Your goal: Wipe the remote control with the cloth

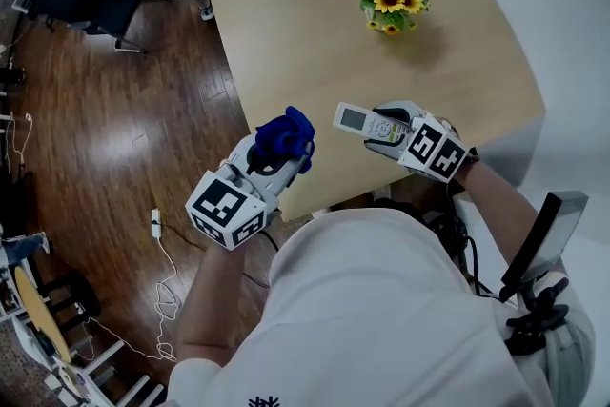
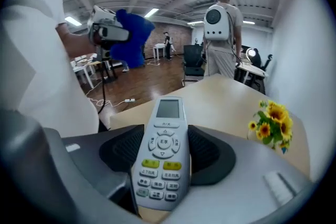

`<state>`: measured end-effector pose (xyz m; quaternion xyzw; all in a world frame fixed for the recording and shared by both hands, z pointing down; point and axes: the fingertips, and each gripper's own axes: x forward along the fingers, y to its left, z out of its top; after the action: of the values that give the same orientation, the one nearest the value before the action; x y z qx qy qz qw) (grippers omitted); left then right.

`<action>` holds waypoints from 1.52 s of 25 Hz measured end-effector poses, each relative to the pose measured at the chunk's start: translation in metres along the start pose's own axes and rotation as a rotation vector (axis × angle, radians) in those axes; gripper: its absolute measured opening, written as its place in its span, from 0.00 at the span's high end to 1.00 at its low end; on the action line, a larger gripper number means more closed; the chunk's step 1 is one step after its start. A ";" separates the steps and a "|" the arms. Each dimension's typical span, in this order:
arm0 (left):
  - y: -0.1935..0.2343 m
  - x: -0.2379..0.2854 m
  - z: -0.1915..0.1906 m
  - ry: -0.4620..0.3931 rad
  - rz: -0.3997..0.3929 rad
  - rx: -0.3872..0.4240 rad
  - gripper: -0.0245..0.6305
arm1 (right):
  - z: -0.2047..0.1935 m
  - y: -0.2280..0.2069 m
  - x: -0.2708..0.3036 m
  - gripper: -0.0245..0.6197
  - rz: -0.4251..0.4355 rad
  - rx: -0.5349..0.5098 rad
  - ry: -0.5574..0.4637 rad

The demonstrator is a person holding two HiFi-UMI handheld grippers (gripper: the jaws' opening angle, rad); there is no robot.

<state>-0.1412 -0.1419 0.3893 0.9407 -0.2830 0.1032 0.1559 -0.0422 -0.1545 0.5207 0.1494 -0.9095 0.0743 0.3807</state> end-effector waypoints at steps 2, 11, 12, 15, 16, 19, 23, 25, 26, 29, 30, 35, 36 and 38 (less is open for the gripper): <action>-0.014 0.019 0.022 0.005 -0.059 0.073 0.80 | 0.018 0.006 -0.017 0.55 0.095 -0.076 -0.018; -0.075 0.096 0.083 0.028 -0.331 0.365 0.80 | 0.082 0.016 -0.060 0.55 0.344 -0.298 -0.085; -0.078 0.103 0.083 0.040 -0.337 0.374 0.80 | 0.086 0.017 -0.061 0.55 0.352 -0.305 -0.090; -0.084 0.120 0.087 0.063 -0.336 0.383 0.80 | 0.093 0.014 -0.068 0.55 0.365 -0.307 -0.106; -0.085 0.124 0.087 0.069 -0.332 0.384 0.80 | 0.094 0.012 -0.070 0.55 0.366 -0.306 -0.110; -0.083 0.125 0.081 0.096 -0.314 0.390 0.80 | 0.091 0.010 -0.074 0.55 0.363 -0.300 -0.117; -0.075 0.118 0.069 0.124 -0.289 0.388 0.80 | 0.086 0.009 -0.076 0.55 0.356 -0.302 -0.121; -0.070 0.113 0.067 0.127 -0.273 0.382 0.80 | 0.083 0.008 -0.077 0.55 0.352 -0.305 -0.118; -0.068 0.111 0.066 0.127 -0.265 0.378 0.80 | 0.082 0.007 -0.078 0.55 0.351 -0.306 -0.117; -0.061 0.101 0.062 0.138 -0.240 0.359 0.80 | 0.076 0.006 -0.079 0.55 0.346 -0.308 -0.116; -0.058 0.096 0.061 0.145 -0.231 0.348 0.80 | 0.075 0.006 -0.080 0.55 0.345 -0.308 -0.115; -0.034 0.071 0.053 0.147 -0.158 0.309 0.80 | 0.062 0.000 -0.083 0.55 0.331 -0.302 -0.104; -0.028 0.066 0.050 0.149 -0.140 0.304 0.80 | 0.059 -0.001 -0.083 0.55 0.328 -0.301 -0.102; -0.017 0.057 0.044 0.158 -0.103 0.292 0.80 | 0.052 -0.003 -0.084 0.55 0.321 -0.299 -0.097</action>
<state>-0.0803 -0.1726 0.3602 0.9557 -0.2032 0.2085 0.0441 -0.0205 -0.1527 0.4244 -0.0522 -0.9398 -0.0091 0.3375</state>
